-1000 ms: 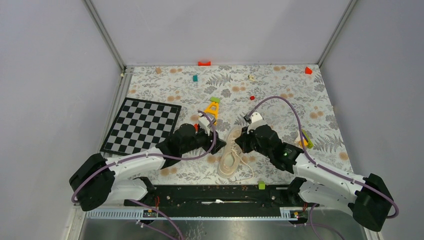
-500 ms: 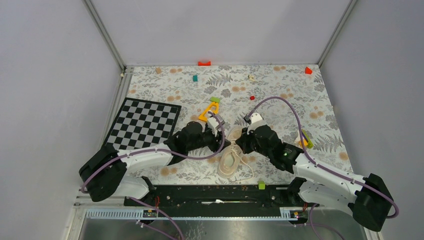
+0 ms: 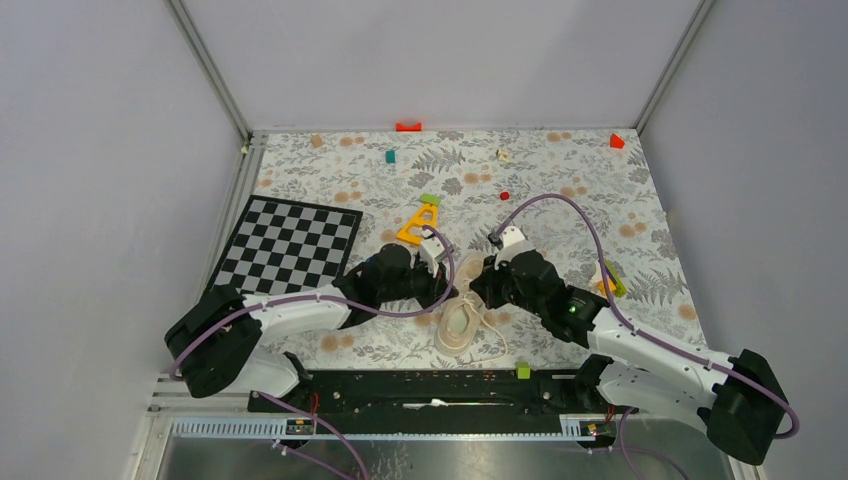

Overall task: Tie the shoes
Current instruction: Wrap the shoelace around the shoelace.

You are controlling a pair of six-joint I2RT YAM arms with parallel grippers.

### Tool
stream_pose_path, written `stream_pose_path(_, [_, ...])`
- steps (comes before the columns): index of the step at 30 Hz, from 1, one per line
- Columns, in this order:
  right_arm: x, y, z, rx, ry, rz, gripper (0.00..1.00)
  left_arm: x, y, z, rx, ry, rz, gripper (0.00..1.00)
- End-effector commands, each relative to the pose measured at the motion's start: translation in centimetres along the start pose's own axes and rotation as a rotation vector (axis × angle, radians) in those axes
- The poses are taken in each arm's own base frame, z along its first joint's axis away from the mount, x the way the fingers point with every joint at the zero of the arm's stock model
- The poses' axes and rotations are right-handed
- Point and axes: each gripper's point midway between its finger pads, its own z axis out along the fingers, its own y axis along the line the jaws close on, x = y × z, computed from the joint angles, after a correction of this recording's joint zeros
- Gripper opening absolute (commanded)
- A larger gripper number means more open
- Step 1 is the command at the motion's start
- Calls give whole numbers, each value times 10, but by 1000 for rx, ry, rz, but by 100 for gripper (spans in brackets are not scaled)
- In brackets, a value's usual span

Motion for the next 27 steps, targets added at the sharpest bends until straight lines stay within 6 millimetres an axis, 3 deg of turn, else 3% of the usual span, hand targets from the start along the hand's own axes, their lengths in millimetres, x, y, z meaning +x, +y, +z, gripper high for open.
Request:
stream_pose_path(1, [-18, 21, -6, -82, -28, 29, 0, -10, -20, -3, 72, -38, -52, 0])
stream_pose_path(6, [-14, 29, -4, -116, -8, 72, 0, -8, -22, 9, 98, -46, -40, 0])
stream_pose_path(15, [-21, 22, 1, -53, -43, 177, 0, 0, -19, 15, 103, -26, 9, 1])
stream_pose_path(19, [-20, 23, 3, -57, -34, 181, 0, -2, -17, 13, 96, -57, 18, 18])
stream_pose_path(27, [-18, 22, 5, -48, -28, 186, 0, -7, -18, 10, 97, -112, 44, 31])
